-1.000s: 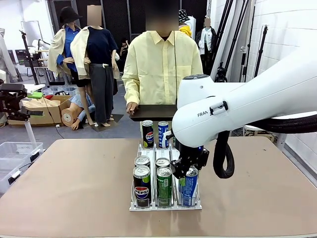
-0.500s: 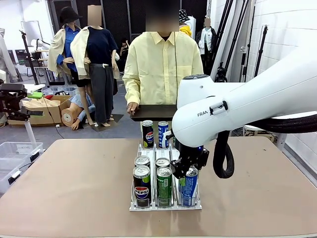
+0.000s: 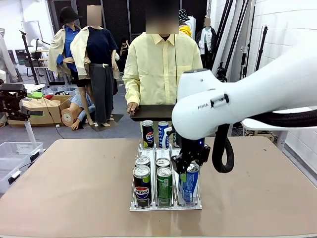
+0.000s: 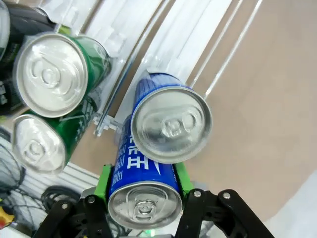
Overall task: Retrieve and hand over the desired beverage to the person.
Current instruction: Pick up a can of the same type that the person held from the Automatic Can Dispenser.
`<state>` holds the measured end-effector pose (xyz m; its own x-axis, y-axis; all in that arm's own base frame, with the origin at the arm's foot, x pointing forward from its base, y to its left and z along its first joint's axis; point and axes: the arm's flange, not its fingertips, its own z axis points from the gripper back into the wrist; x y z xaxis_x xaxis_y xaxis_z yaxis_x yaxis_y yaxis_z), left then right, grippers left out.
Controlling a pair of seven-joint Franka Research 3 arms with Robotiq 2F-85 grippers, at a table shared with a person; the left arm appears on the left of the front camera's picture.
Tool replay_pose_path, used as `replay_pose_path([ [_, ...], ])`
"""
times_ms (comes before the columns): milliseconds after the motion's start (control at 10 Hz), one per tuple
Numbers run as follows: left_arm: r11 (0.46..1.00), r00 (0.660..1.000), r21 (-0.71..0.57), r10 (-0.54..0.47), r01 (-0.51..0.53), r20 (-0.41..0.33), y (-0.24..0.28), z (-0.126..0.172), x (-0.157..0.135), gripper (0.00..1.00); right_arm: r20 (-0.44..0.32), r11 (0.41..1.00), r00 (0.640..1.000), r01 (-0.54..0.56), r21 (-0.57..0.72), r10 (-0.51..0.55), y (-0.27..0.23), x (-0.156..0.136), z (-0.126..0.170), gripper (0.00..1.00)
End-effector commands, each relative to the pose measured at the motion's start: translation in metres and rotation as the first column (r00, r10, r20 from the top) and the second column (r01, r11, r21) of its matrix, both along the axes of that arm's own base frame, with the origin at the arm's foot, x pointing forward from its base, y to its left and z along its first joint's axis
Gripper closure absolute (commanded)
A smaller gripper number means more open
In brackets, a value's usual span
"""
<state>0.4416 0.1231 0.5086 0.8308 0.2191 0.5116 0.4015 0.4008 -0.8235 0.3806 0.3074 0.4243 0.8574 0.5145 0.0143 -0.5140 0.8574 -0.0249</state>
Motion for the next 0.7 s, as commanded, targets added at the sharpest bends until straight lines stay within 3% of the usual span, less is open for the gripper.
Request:
replay_pose_path([
  [0,1.0,1.0,-0.003,0.004,-0.004,0.004,0.001,0.001,0.0,0.0,-0.023,0.998,1.0,-0.006,-0.059,0.005,-0.007,0.005,0.041,0.91],
  [600,1.0,1.0,-0.003,0.004,-0.004,0.004,0.001,0.001,0.0,0.0,0.086,0.997,0.996,0.017,-0.074,-0.011,-0.025,-0.002,0.137,0.91],
])
